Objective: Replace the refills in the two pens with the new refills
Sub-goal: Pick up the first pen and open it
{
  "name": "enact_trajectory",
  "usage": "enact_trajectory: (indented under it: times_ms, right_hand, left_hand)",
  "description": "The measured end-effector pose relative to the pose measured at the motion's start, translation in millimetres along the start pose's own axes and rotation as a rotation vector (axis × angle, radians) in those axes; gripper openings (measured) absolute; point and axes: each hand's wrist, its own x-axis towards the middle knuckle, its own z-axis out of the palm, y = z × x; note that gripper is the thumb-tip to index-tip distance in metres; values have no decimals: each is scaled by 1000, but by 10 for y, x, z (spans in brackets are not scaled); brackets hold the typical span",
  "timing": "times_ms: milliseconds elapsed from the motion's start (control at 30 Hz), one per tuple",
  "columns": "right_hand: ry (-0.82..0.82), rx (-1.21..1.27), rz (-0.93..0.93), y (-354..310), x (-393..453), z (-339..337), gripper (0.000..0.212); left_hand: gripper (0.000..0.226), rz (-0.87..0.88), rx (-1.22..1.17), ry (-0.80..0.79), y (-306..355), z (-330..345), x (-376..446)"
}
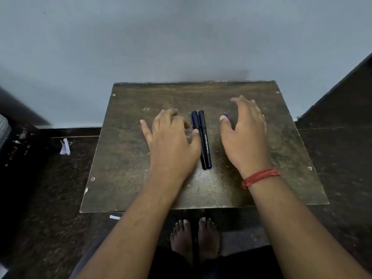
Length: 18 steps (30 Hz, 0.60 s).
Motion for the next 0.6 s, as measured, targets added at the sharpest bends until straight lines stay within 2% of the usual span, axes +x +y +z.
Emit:
enact_trajectory:
  times_ms: [367,600]
  right_hand:
    - [7,103,14,-3,-54,-39,41]
    - [-31,102,20,-31,-70,-35,41]
  left_hand:
    - [22,5,135,-69,55,27,-46]
    - [33,-37,168,-73,32,30,-31]
